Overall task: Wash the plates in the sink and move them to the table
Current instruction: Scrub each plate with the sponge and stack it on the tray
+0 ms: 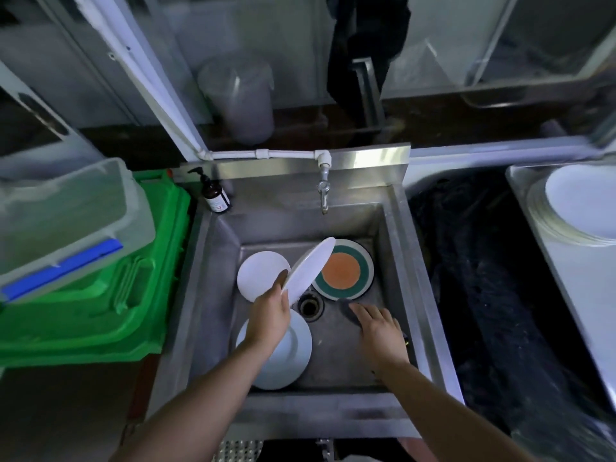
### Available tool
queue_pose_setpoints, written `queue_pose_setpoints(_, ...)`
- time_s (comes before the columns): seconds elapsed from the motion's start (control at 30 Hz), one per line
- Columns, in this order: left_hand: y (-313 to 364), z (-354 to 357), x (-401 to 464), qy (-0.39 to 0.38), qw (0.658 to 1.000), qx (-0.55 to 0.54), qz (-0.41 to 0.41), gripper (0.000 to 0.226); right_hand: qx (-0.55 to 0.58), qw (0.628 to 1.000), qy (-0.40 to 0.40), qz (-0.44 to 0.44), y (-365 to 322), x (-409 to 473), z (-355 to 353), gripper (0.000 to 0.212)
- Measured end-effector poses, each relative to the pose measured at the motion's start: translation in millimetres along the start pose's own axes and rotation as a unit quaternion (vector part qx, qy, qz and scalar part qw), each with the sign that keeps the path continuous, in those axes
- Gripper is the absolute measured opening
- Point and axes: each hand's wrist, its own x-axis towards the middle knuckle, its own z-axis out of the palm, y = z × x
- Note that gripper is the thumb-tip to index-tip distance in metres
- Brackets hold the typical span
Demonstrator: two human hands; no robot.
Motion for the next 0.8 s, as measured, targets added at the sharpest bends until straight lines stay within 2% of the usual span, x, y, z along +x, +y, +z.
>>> queue_pose_setpoints(0.23, 9, -37, -3, -0.044, 0.990, -0.114, -0.075, 0.037, 0.069, 0.994, 0.081, -0.002, -27, -18, -23, 0.057)
queue_pose_setpoints(0.3, 7, -46, -6, -0.071, 0.950, -0.267, -0.144, 0.032, 0.107, 0.986, 0.129, -0.003, -36, -23, -28, 0.051)
queue_pose_setpoints(0.37, 6, -55, -12, -0.095, 0.875, -0.424, -0.215, 0.033, 0.130, 0.977, 0.169, -0.022, -47, -23, -37, 0.046)
queue_pose_setpoints(0.43, 4, -62, -18, -0.121, 0.815, -0.505, -0.256, 0.031, 0.142, 0.969, 0.200, -0.027, -60, -19, -48, 0.044)
queue_pose_setpoints(0.5, 4, -68, -27, -0.140, 0.774, -0.557, -0.267, 0.027, 0.151, 0.959, 0.238, -0.030, -75, -17, -56, 0.046)
queue_pose_setpoints(0.57, 5, -70, -34, -0.157, 0.751, -0.592, -0.248, 0.032, 0.150, 0.947, 0.277, -0.059, -93, -16, -62, 0.052)
queue_pose_setpoints(0.67, 14, -76, -41, -0.170, 0.729, -0.631, -0.204, 0.044, 0.121, 0.946, 0.268, -0.135, -126, -21, -59, 0.063)
queue_pose_setpoints(0.8, 21, -88, -46, -0.180, 0.701, -0.666, -0.181, 0.061, 0.068, 0.942, 0.269, -0.188, -146, -30, -38, 0.056)
